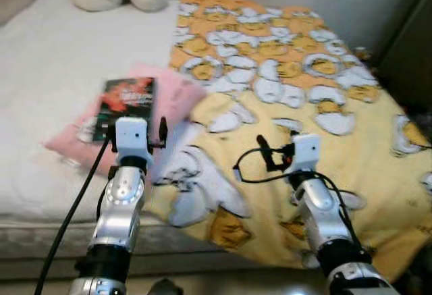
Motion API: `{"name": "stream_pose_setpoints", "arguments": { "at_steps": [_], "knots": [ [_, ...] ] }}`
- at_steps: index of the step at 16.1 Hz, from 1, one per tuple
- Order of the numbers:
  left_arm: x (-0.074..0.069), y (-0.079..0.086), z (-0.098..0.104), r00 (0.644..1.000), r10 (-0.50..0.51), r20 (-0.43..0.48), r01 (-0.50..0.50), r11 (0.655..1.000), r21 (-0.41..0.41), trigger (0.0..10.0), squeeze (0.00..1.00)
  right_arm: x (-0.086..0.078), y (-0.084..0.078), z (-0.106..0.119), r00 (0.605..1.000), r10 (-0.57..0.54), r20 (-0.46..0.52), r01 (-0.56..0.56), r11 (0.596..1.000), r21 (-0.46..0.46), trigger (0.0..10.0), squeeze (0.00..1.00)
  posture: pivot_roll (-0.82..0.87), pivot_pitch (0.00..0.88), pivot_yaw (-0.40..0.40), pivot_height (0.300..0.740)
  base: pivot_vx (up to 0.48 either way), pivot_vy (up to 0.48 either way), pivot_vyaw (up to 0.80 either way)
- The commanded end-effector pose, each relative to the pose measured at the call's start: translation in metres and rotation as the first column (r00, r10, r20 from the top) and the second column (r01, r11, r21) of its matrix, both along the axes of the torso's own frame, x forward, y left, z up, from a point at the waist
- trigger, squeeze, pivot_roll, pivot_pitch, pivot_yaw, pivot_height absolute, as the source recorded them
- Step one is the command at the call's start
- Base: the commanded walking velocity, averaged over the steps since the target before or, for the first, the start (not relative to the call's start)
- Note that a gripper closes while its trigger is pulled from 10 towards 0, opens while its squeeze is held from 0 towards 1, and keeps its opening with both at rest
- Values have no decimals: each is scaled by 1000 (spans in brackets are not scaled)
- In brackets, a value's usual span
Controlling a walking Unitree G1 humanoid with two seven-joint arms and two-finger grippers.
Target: Clean up the room
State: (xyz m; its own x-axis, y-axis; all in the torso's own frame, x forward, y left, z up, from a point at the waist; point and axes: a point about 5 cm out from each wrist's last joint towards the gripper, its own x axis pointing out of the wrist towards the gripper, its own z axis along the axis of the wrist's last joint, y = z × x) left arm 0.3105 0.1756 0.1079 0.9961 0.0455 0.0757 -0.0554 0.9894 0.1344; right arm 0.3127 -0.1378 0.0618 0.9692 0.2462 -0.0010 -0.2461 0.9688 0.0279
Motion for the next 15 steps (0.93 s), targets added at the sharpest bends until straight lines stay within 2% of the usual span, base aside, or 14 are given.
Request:
{"name": "stream_pose_setpoints", "arguments": {
  "at_steps": [1, 6, 10, 12, 14, 15],
  "knots": [
    [1, 0, -3, 1000, -3, -26, 3, 1000, 9, 10000, 0, 2, 0, 4, 1000, 3, 14, -3, 1000, -6, 10000, 0, 21, 10, -53, 740, 0, 480, 0],
    [5, -3, -1, 1000, -13, -29, 14, 999, 35, 10000, 0, 1, -1, 3, 1000, 2, 13, -2, 1000, -11, 10000, 0, 19, 0, -51, 740, 0, 480, 0],
    [6, -3, 0, 999, -29, -31, 30, 999, 36, 10000, 0, 1, -17, 9, 994, -100, 48, 99, 995, 24, 10000, 0, 27, 0, -54, 740, 0, 443, 0],
    [-8, -5, -12, 992, -104, -67, 106, 994, 17, 10000, 0, -21, -25, -7, 998, -55, 6, 56, 998, -22, 10000, 0, 23, 0, -51, 740, 0, 0, 0],
    [-18, -1, -20, 995, -62, -79, 61, 998, -22, 10000, 0, -37, -36, -18, 998, -51, -31, 49, 997, -60, 10000, 0, 19, 0, -53, 740, 0, 0, 0],
    [-18, -1, -19, 997, -43, -62, 40, 998, -42, 10000, 0, -35, -40, -17, 997, -65, -31, 63, 996, -65, 10000, 0, 16, 0, -54, 740, 0, 0, 0]
  ]
}}
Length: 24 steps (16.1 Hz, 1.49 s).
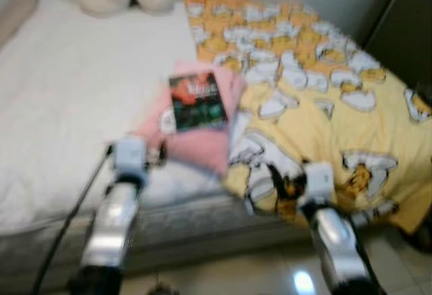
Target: Clean up the room
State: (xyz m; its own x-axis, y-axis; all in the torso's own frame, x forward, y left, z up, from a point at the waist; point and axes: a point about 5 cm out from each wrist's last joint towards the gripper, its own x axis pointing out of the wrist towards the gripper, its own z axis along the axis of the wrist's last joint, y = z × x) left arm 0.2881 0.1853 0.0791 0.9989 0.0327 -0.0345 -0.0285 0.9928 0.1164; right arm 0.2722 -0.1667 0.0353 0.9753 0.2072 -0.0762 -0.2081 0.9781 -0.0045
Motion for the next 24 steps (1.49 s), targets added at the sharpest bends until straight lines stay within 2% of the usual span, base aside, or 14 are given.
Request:
{"name": "stream_pose_setpoints", "arguments": {
  "at_steps": [1, 6, 10, 17, 19, 21, 24],
  "knots": [
    [9, -14, 14, 997, -4, 76, 4, 1000, 2, 10000, 0, 13, -9, 15, 998, -26, 50, 27, 999, -18, 10000, 0, 16, 0, -54, 740, 0, 0, 0],
    [19, -22, 24, 995, -17, 101, 17, 1000, 1, 10000, 0, 31, -3, 35, 995, -26, 100, 26, 1000, -3, 10000, 0, -2, 0, -50, 740, 480, 0, 0],
    [23, -21, 26, 995, 12, 104, -13, 1000, 11, 10000, 0, 33, 0, 37, 994, -16, 107, 17, 1000, -2, 10000, 0, -4, 0, -48, 740, 480, 0, 0],
    [39, -27, 46, 987, -36, 159, 33, 999, 24, 10000, 0, 30, 1, 39, 993, -28, 118, 27, 1000, 11, 10000, 0, -20, 8, -38, 740, 480, 0, 0],
    [64, -26, 72, 982, -37, 184, 39, 999, -7, 10000, 0, 27, -5, 40, 991, -51, 120, 50, 999, 15, 10000, 0, -36, 23, -34, 740, 0, 0, 0],
    [85, -27, 84, 993, -68, 101, 77, 994, -81, 10000, 0, 25, -9, 39, 991, -75, 111, 73, 997, 27, 10000, 0, -54, 26, -22, 740, 0, 0, 0],
    [92, -31, 85, 992, -122, 22, 124, 975, -183, 10000, 0, 21, -12, 37, 990, -99, 103, 96, 995, 38, 10000, 0, -78, 28, -3, 740, 0, 0, 0]
  ]
}}
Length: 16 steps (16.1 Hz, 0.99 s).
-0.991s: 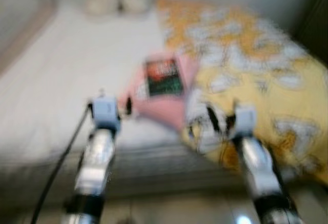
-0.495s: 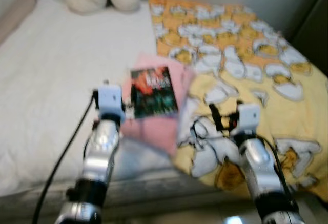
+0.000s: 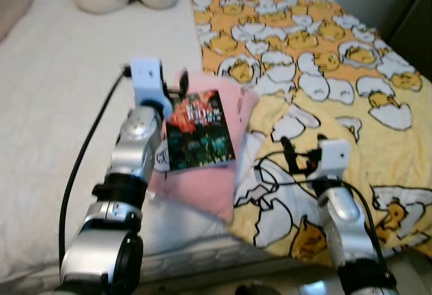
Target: Clean up the room
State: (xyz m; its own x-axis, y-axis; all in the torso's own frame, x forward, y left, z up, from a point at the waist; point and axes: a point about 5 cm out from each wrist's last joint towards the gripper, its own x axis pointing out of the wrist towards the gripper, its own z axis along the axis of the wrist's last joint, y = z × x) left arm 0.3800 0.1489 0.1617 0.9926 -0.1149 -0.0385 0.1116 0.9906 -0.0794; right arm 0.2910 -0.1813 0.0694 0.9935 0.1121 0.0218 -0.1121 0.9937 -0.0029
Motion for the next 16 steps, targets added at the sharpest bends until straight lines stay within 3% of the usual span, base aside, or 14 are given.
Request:
{"name": "stream_pose_setpoints", "arguments": {
  "at_steps": [1, 3, 6, 8, 9, 11, 16],
  "knots": [
    [-1, 3, -12, 993, -30, -113, 22, 998, -67, 10000, 0, -3, -2, 0, 1000, -18, 0, 18, 1000, 15, 10000, 0, -88, 30, 5, 740, 0, 0, 0],
    [-4, 5, -28, 976, -54, -210, 25, 990, -142, 10000, 0, -8, -6, -3, 999, -33, -14, 33, 999, 12, 10000, 0, -93, 34, 9, 740, 0, 0, 0],
    [-8, 11, -36, 970, -49, -240, 0, 980, -197, 10000, 0, -11, -8, -5, 999, -34, -24, 34, 999, 6, 10000, 0, -96, 36, 8, 740, 0, 0, 0],
    [-15, 9, -42, 964, -63, -257, 29, 991, -132, 10000, 0, -12, -8, -5, 999, -32, -30, 32, 999, 1, 10000, 0, -93, 36, 4, 740, 0, 0, 0],
    [-21, 12, -56, 957, -9, -290, -8, 998, -58, 10000, 0, -12, -8, -6, 999, -27, -36, 27, 1000, -2, 10000, 0, -93, 36, 4, 740, 0, 0, 0],
    [-23, 11, -64, 957, 22, -291, -19, 1000, 14, 10000, 0, -11, -7, -5, 999, -15, -40, 15, 1000, -6, 10000, 0, -93, 36, 4, 740, 0, 0, 0],
    [-30, 1, -60, 966, -18, -256, -4, 997, -82, 10000, 0, -11, -8, -5, 999, -9, -46, 8, 1000, -14, 10000, 0, -92, 29, -6, 740, 0, 0, 0]
  ]
}}
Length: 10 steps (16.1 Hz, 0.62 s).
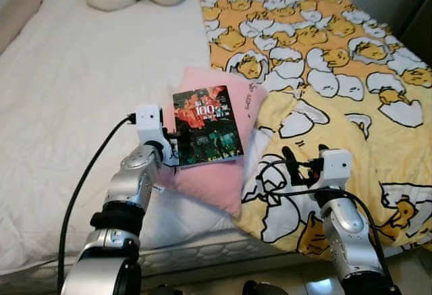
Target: Clean up the room
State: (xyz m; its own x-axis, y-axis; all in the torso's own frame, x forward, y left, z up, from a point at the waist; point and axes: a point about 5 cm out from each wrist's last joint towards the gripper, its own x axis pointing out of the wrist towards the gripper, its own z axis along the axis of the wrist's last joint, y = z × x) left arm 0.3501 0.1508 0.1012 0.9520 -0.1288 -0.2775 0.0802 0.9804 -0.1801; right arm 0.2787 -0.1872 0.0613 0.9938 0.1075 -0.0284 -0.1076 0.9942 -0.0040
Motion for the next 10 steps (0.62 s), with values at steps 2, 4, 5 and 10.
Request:
{"name": "stream_pose_setpoints", "arguments": {
  "at_steps": [2, 4, 5, 10],
  "knots": [
    [-6, -5, -5, 1000, -24, -18, 24, 1000, -2, 10000, 0, 0, -3, 2, 1000, 0, -4, 0, 1000, -12, 10000, 0, -88, 25, -6, 740, 0, 0, 0],
    [-9, -7, -11, 999, -34, -39, 34, 999, 18, 10000, 0, 0, -3, 1, 1000, 2, -8, -2, 1000, -14, 10000, 0, -88, 25, -6, 740, 0, 0, 0],
    [-13, -9, -15, 997, -45, -65, 47, 998, 31, 10000, 0, 0, -3, 1, 1000, 4, -9, -4, 1000, -14, 10000, 0, -88, 25, -6, 740, 0, 0, 0],
    [-21, -21, -37, 976, -87, -201, 79, 996, -49, 10000, 0, 1, 1, 1, 1000, 24, -16, -24, 1000, -12, 10000, 0, -77, 33, -16, 740, 0, 0, 0]
  ]
}}
